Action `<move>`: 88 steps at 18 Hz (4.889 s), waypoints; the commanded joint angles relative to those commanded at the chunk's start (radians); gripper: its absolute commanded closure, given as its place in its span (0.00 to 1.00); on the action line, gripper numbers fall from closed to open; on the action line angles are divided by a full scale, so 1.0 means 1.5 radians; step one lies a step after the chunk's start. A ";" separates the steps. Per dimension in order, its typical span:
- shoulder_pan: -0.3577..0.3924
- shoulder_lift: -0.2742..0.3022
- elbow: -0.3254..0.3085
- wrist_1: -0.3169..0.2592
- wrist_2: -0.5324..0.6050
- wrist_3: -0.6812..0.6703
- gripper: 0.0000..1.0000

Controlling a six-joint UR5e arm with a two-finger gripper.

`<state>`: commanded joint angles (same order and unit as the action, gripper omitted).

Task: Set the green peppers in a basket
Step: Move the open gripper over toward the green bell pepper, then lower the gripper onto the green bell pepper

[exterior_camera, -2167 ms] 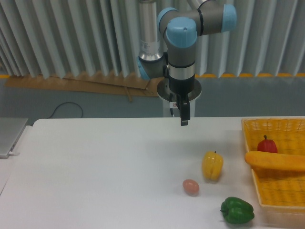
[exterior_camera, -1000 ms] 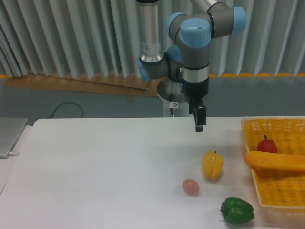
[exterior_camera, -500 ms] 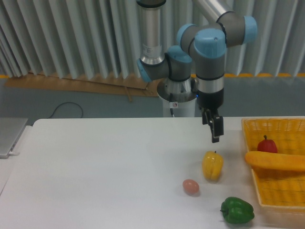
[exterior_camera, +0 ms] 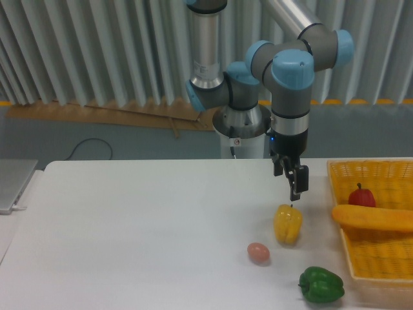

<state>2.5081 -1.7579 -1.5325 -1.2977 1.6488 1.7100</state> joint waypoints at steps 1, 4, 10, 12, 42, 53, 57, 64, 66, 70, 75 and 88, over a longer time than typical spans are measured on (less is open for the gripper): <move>0.000 -0.002 0.001 0.000 0.000 0.020 0.00; 0.004 -0.004 0.004 0.000 0.000 0.029 0.00; 0.005 -0.021 0.053 0.004 0.000 0.017 0.00; 0.005 -0.036 0.057 0.031 -0.001 0.016 0.00; -0.010 -0.195 0.099 0.154 0.000 -0.001 0.00; 0.003 -0.238 0.127 0.175 0.004 0.007 0.00; 0.000 -0.246 0.106 0.175 0.005 0.006 0.00; -0.008 -0.275 0.105 0.198 0.018 0.006 0.00; -0.008 -0.276 0.114 0.199 0.018 0.003 0.00; -0.008 -0.283 0.141 0.198 0.014 -0.002 0.00; -0.005 -0.285 0.149 0.199 0.003 -0.003 0.00; 0.004 -0.303 0.164 0.200 0.004 0.002 0.00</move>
<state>2.5142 -2.2120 -1.2870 -0.9971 1.6551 1.7134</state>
